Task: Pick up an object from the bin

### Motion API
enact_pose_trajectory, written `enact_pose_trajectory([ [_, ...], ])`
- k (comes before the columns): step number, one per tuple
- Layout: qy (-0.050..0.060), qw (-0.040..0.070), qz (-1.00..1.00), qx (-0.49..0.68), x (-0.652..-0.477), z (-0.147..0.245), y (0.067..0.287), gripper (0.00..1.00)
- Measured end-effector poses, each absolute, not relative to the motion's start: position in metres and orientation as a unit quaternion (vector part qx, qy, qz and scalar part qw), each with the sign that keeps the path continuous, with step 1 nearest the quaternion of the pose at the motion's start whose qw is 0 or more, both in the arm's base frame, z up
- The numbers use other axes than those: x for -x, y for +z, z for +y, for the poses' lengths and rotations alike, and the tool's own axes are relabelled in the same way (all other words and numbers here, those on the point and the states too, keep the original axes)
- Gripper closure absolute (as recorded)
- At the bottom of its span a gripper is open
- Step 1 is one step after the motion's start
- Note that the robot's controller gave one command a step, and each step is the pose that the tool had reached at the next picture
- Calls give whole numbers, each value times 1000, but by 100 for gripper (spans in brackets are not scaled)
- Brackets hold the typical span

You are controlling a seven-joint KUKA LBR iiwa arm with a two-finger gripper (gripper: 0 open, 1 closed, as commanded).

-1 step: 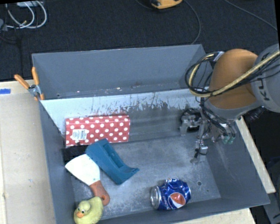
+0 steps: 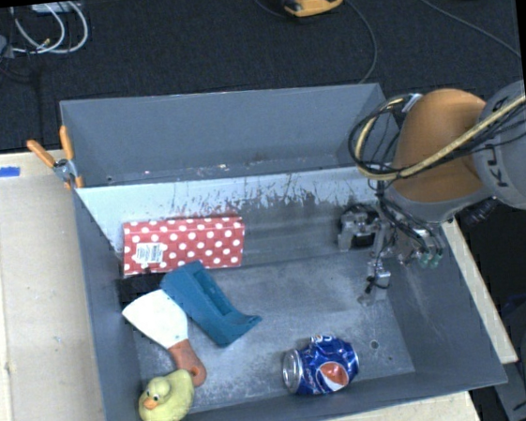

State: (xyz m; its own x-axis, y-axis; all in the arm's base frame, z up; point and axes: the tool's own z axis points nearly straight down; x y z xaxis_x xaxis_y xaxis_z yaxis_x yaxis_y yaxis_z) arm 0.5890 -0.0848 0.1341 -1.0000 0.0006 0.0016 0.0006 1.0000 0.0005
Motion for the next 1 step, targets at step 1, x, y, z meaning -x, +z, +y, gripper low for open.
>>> enact_pose_trajectory([
  [1,0,1,-996,-91,-552,-51,93,0],
])
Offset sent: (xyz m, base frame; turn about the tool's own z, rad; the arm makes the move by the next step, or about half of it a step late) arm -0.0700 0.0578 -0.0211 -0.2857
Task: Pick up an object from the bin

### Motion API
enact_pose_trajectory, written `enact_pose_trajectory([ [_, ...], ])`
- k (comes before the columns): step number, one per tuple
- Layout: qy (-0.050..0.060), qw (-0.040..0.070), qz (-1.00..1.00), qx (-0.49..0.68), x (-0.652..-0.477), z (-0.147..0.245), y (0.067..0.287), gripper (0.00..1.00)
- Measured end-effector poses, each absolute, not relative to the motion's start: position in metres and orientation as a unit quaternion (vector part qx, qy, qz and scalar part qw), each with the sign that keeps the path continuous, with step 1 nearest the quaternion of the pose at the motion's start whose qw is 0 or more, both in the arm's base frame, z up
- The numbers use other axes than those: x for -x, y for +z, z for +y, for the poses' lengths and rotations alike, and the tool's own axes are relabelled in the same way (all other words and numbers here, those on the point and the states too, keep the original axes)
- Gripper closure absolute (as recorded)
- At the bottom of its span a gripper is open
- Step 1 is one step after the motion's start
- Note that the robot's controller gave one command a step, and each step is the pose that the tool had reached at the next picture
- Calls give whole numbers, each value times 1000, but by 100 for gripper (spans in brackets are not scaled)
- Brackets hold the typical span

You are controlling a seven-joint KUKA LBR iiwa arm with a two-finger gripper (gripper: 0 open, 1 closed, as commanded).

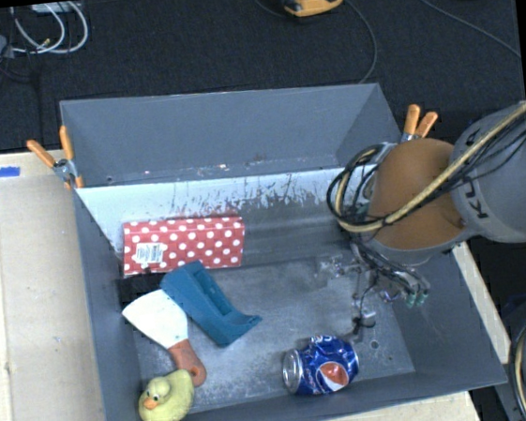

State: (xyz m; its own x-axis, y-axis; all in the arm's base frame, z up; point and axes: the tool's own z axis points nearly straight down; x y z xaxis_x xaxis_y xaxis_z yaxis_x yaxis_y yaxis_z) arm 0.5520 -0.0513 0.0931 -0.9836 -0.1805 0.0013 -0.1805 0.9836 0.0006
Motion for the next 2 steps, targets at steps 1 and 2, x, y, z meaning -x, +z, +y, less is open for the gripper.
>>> enact_pose_trajectory([
  [1,-2,5,-991,-133,-528,-33,88,0],
  [2,-1,3,-989,-148,-497,-14,110,0],
])
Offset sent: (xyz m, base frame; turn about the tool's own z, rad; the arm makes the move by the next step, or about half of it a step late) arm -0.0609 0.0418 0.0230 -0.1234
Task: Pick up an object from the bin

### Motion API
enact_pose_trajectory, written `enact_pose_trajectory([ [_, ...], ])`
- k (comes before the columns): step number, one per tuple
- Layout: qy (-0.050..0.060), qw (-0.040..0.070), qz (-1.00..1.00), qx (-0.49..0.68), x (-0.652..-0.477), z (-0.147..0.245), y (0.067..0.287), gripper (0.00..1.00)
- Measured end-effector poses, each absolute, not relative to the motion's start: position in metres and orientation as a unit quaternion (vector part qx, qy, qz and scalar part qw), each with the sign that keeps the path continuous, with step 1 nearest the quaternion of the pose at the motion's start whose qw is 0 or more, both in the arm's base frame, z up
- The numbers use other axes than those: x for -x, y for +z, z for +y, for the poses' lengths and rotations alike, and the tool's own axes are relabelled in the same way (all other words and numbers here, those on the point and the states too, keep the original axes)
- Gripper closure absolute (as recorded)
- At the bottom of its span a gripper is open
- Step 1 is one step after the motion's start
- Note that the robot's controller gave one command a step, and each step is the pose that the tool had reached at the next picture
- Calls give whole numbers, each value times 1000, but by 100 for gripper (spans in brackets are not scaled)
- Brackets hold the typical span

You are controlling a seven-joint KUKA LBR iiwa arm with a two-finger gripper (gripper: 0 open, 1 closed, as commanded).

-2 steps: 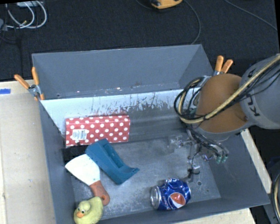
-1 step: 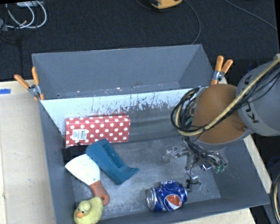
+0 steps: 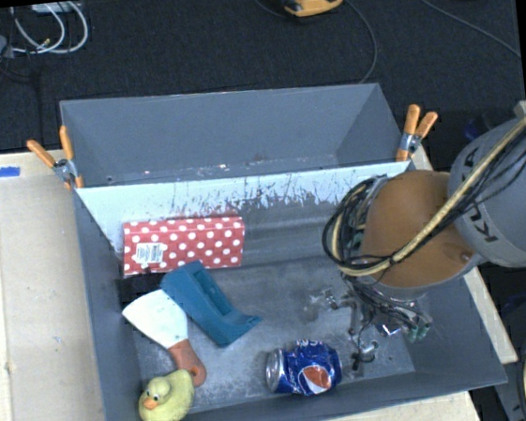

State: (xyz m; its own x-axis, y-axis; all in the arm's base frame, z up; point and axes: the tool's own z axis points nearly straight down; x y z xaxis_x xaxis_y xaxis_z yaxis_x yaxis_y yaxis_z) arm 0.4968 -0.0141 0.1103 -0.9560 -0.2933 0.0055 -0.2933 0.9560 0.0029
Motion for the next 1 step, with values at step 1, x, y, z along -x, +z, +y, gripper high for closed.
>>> enact_pose_trajectory([
  [1,-3,6,-977,-213,-497,39,67,0],
])
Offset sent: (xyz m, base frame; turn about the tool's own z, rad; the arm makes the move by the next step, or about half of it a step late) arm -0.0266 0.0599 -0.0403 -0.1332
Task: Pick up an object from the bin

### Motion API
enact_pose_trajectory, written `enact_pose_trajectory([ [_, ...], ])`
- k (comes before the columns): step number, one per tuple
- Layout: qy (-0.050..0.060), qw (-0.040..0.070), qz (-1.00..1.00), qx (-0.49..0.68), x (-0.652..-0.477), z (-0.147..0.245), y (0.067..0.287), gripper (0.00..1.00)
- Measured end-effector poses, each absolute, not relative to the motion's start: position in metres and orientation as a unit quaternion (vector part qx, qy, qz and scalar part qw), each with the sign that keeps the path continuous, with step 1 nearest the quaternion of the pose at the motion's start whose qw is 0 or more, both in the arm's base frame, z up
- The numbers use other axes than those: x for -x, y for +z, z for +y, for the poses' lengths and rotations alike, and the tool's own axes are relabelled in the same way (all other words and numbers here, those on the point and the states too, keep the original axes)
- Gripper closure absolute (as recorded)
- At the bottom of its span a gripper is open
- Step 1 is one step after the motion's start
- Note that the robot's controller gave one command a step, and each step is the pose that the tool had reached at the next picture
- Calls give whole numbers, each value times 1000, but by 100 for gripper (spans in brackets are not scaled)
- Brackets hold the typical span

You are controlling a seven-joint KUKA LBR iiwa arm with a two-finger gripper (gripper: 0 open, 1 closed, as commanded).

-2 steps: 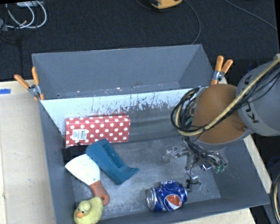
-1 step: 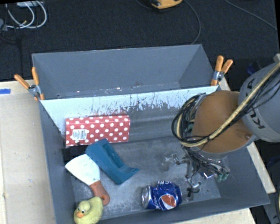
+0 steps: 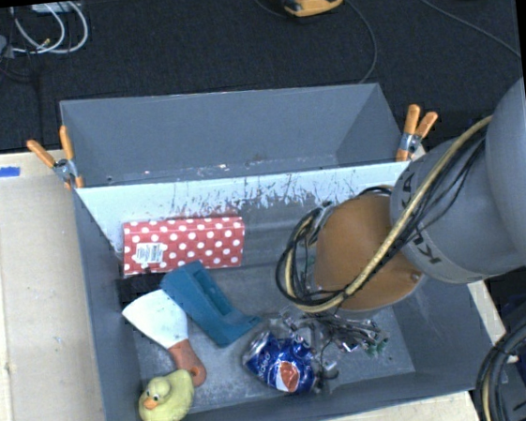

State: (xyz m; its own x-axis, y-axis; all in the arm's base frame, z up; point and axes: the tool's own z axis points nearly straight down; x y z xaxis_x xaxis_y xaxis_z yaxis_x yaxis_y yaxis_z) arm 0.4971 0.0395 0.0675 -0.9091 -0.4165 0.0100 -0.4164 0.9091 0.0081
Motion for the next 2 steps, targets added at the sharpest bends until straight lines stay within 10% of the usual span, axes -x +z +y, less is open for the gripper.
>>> enact_pose_trajectory([
  [1,0,-7,-977,-213,-476,45,72,100],
  [2,0,-7,-977,-213,-476,46,72,100],
])
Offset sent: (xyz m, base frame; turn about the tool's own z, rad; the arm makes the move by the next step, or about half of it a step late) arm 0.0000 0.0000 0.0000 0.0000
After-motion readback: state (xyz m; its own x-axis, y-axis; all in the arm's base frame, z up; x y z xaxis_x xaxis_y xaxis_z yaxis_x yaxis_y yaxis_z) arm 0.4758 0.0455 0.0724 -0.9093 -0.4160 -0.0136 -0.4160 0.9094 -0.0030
